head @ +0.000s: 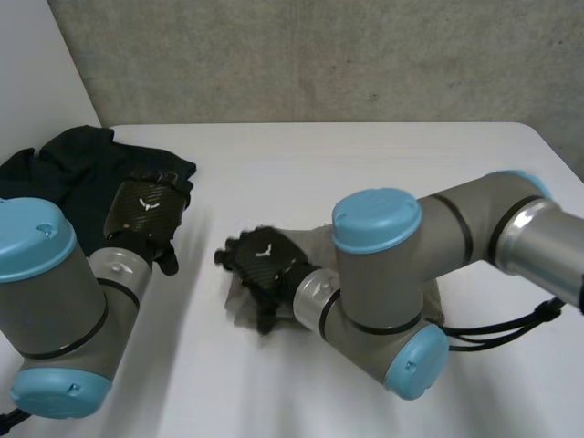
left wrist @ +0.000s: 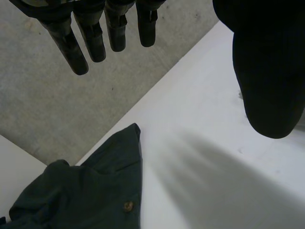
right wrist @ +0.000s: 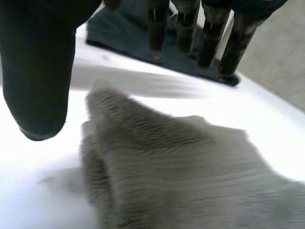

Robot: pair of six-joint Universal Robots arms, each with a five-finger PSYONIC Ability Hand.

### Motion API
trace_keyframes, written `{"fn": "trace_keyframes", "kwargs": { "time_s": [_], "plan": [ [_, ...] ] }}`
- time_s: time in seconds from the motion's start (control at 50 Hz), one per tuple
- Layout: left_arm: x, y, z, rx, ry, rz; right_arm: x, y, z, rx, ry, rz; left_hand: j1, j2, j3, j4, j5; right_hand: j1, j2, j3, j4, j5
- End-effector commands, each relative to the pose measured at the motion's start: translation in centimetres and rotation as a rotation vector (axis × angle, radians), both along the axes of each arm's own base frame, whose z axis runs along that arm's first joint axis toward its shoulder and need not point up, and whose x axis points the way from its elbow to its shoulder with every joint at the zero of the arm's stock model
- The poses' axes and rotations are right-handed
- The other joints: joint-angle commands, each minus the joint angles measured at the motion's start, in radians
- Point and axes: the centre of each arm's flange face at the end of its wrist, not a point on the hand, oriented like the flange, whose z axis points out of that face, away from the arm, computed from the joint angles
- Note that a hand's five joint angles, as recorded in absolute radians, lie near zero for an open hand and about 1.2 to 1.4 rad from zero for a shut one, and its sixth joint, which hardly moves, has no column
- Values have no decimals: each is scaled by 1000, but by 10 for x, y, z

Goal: Fold the laundry.

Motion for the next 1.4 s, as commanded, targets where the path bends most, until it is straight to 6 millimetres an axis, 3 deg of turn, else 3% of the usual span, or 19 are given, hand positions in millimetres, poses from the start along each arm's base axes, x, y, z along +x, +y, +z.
{"fn": "trace_keyframes", "kwargs": {
  "time_s": [0.02,0.18,0.28,0.4,0.54,0.64,0.76,1.0,1.06,1.08,1.28,1.36,1.38,1.4],
  "plan": [
    [-14,-1,16,-47,48,-35,-22,-7,49,-46,-75,-97,-18,-24,-31,-26,-44,-52,-84,-86,-88,-94],
    [-45,11,34,-81,142,-127,-98,-40,48,53,-55,-326,-18,-24,-31,-26,-44,-52,-84,-86,-88,-94],
    [-90,30,8,-19,130,-288,-143,-50,15,103,41,-434,-18,-24,-31,-26,-44,-52,-84,-86,-88,-94],
    [-110,18,-30,38,86,-306,-169,-50,-18,37,151,-452,-17,-24,-30,-25,-43,31,0,-3,-5,-11],
    [-113,6,-65,63,-25,-259,-173,-49,-30,-49,183,-441,-11,-18,-24,-19,-37,319,287,285,283,277],
    [-105,6,-70,64,-79,-185,-173,-52,-43,-27,200,-442,-11,-18,-24,-19,-38,495,463,461,459,453],
    [-101,17,-71,83,-97,-186,-177,-57,-42,-46,202,-479,-11,-18,-24,-19,-38,633,602,600,597,591],
    [-103,39,-37,35,-52,-219,-184,-61,-30,-74,188,-513,-17,-24,-30,-25,-43,633,602,599,597,591],
    [-100,41,-28,19,-42,-217,-185,-62,-31,-75,196,-514,-17,-24,-30,-25,-43,929,897,895,893,887],
    [-99,42,-24,14,-39,-214,-186,-63,-31,-82,207,-509,-18,-24,-31,-26,-44,1167,1136,1133,1131,1125],
    [-74,40,5,-27,-7,-146,-185,-80,-14,-277,335,-454,-18,-24,-31,-26,-44,1170,1138,1136,1134,1128],
    [-57,33,20,-51,19,-99,-170,-83,10,-390,372,-430,-18,-24,-31,-26,-44,1170,1138,1136,1134,1128],
    [-55,32,21,-54,24,-91,-160,-79,16,-418,367,-406,-18,-24,-31,-26,-44,1170,1138,1136,1134,1128],
    [-50,30,25,-58,37,-76,-138,-66,29,-478,344,-342,-18,-24,-31,-26,-44,1170,1138,1136,1134,1128]
  ]
}}
